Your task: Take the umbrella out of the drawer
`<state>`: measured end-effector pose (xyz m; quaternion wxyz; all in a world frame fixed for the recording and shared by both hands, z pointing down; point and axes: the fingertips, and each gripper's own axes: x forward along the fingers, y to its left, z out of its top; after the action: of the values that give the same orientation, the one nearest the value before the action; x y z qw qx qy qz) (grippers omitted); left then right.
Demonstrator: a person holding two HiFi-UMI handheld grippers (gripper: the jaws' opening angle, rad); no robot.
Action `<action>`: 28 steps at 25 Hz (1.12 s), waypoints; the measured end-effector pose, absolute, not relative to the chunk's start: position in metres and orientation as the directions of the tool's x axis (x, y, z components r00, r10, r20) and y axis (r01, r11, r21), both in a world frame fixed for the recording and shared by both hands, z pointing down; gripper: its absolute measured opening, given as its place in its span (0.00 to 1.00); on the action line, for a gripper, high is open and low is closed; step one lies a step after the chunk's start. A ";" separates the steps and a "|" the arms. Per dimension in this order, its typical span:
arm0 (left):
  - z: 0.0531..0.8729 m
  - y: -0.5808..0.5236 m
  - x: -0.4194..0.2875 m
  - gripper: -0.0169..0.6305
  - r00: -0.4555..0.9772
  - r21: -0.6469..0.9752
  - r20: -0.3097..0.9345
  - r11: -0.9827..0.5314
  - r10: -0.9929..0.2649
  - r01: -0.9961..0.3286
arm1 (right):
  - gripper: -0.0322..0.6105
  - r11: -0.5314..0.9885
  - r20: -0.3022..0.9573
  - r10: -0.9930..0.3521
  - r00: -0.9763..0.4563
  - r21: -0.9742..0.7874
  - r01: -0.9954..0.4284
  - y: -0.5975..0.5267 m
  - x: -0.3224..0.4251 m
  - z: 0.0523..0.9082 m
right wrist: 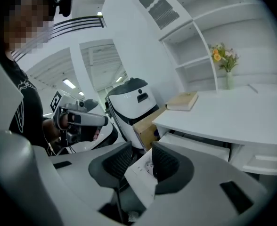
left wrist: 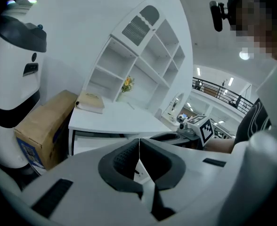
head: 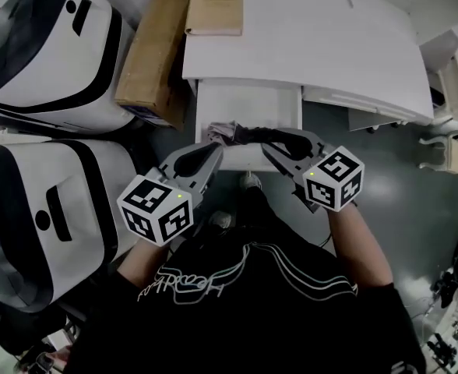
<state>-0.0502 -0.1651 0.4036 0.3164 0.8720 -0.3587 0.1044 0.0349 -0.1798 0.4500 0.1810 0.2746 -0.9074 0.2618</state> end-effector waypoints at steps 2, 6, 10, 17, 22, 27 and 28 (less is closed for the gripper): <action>0.413 -0.179 -0.044 0.06 0.699 0.489 0.427 -0.503 -0.574 -0.712 | 0.29 0.744 0.505 -0.333 -0.796 -0.378 -0.551 -0.192 0.039 0.468; 0.427 -0.198 -0.035 0.06 0.664 0.502 0.449 -0.446 -0.598 -0.741 | 0.39 0.849 0.627 -0.156 -0.763 -0.309 -0.428 -0.205 0.042 0.516; 0.440 -0.210 -0.041 0.06 0.605 0.503 0.481 -0.365 -0.634 -0.783 | 0.41 0.913 0.713 -0.031 -0.701 -0.266 -0.311 -0.213 0.037 0.562; 0.458 -0.224 -0.050 0.06 0.519 0.489 0.522 -0.262 -0.677 -0.832 | 0.43 0.980 0.828 0.100 -0.552 -0.178 -0.089 -0.214 0.030 0.637; 0.471 -0.226 -0.045 0.06 0.499 0.492 0.547 -0.224 -0.672 -0.841 | 0.43 0.992 0.878 0.117 -0.465 -0.128 0.008 -0.218 0.026 0.689; 0.480 -0.229 -0.048 0.06 0.482 0.509 0.543 -0.187 -0.688 -0.840 | 0.43 0.994 0.924 0.086 -0.374 -0.054 0.095 -0.223 0.026 0.732; 0.483 -0.230 -0.050 0.06 0.477 0.511 0.544 -0.178 -0.690 -0.841 | 0.43 0.994 0.924 0.088 -0.373 -0.055 0.097 -0.223 0.023 0.736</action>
<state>-0.0496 -0.2302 0.4828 0.3980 0.7617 -0.5025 0.0944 0.0229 -0.2234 0.7362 0.5574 -0.0557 -0.8284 -0.0042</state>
